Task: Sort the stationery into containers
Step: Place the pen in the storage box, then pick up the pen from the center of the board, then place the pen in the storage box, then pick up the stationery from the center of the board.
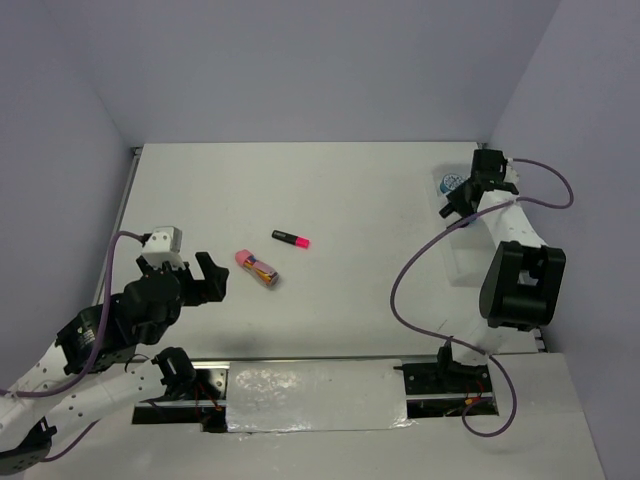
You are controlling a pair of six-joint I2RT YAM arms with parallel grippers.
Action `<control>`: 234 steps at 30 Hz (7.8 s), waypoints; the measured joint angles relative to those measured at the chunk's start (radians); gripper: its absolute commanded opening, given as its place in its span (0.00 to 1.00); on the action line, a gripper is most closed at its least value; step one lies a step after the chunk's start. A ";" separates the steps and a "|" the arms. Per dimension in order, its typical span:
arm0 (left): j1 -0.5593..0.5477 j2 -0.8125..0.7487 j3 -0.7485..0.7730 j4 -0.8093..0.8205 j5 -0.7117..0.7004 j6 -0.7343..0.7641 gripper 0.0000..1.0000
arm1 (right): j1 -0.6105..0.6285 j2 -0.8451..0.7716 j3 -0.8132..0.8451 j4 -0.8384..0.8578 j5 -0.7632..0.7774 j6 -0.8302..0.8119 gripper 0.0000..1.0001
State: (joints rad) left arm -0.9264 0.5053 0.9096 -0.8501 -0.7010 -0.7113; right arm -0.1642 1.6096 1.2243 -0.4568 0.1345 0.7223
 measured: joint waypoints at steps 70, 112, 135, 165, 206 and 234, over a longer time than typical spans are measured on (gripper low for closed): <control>0.000 0.055 0.000 -0.024 -0.035 -0.026 0.99 | 0.934 0.744 0.805 -0.374 -0.177 -0.961 0.59; 0.000 0.012 0.000 -0.013 -0.026 -0.023 0.99 | -0.120 0.046 0.013 0.031 -0.029 0.055 0.35; 0.000 0.271 0.070 -0.092 -0.101 -0.280 0.99 | 0.154 -0.149 0.038 -0.007 -0.087 -0.119 0.77; 0.289 1.068 0.172 0.175 0.190 -0.613 0.91 | 0.496 -0.724 -0.311 -0.175 -0.291 -0.358 0.98; 0.429 1.198 0.126 0.306 0.222 -0.569 0.74 | 0.690 -0.602 -0.327 -0.135 -0.371 -0.372 0.98; 0.290 0.640 -0.231 1.196 0.732 -0.360 0.00 | 0.740 -0.733 -0.529 0.294 -0.552 -0.135 0.99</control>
State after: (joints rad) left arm -0.6365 1.1454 0.6788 0.3458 0.0307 -1.0718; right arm 0.5758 0.8768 0.6956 -0.1623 -0.4175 0.5877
